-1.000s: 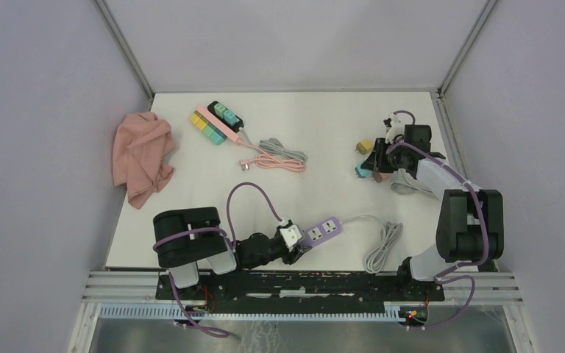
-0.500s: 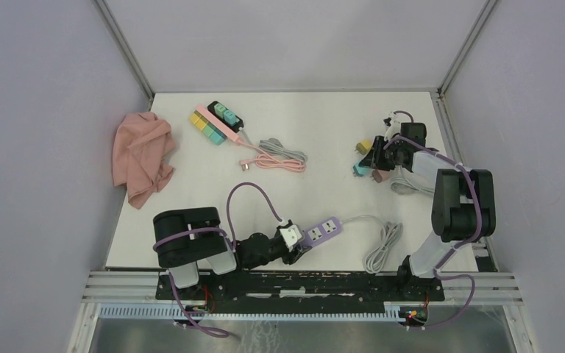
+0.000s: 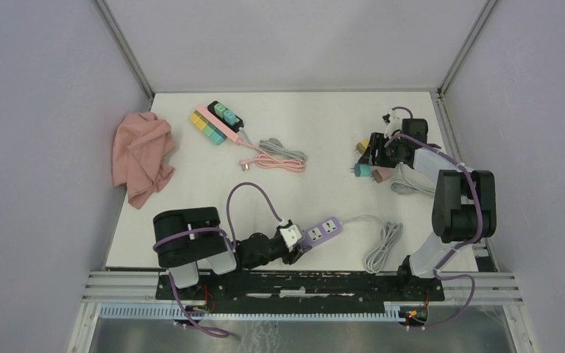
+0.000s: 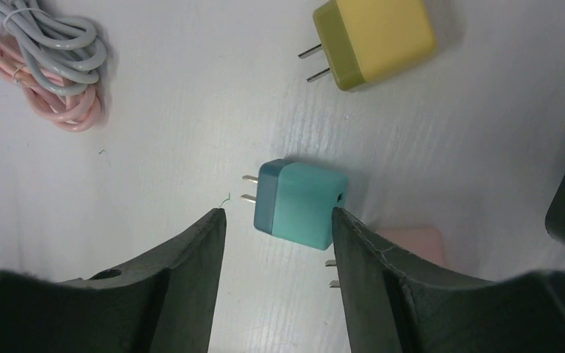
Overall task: Pull the plug off the socket
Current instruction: Place the plug at the center of the board.
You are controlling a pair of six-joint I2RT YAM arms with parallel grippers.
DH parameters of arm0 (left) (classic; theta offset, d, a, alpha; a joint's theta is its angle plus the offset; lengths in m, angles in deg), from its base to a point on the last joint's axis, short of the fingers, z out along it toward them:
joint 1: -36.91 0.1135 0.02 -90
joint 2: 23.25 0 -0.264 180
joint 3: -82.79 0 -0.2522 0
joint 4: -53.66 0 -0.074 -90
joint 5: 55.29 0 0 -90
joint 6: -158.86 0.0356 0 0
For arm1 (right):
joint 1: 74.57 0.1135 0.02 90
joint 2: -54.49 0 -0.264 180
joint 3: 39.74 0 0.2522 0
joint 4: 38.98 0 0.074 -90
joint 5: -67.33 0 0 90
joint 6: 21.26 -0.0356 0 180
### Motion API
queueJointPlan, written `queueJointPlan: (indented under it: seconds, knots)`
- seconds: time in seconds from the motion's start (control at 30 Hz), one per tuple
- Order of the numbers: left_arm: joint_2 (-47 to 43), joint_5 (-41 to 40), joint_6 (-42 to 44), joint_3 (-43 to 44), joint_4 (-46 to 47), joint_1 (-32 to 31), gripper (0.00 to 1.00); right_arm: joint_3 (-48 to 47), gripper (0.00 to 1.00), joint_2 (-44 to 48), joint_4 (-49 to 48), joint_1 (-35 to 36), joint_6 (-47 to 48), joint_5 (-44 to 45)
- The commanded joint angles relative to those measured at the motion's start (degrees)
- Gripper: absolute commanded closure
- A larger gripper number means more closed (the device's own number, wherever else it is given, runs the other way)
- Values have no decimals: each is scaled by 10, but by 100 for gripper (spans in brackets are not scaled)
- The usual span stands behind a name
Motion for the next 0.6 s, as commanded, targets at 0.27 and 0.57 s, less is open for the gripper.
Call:
queueJointPlan:
  seconds: [0.27,0.57]
  knots:
    - [-53,-7,-48,22,-60,3,32,-23,37,173,92,-1,200,-196]
    - [-195,3,-82,55,-228,2,11,-59,33,211,238,6,398,-296]
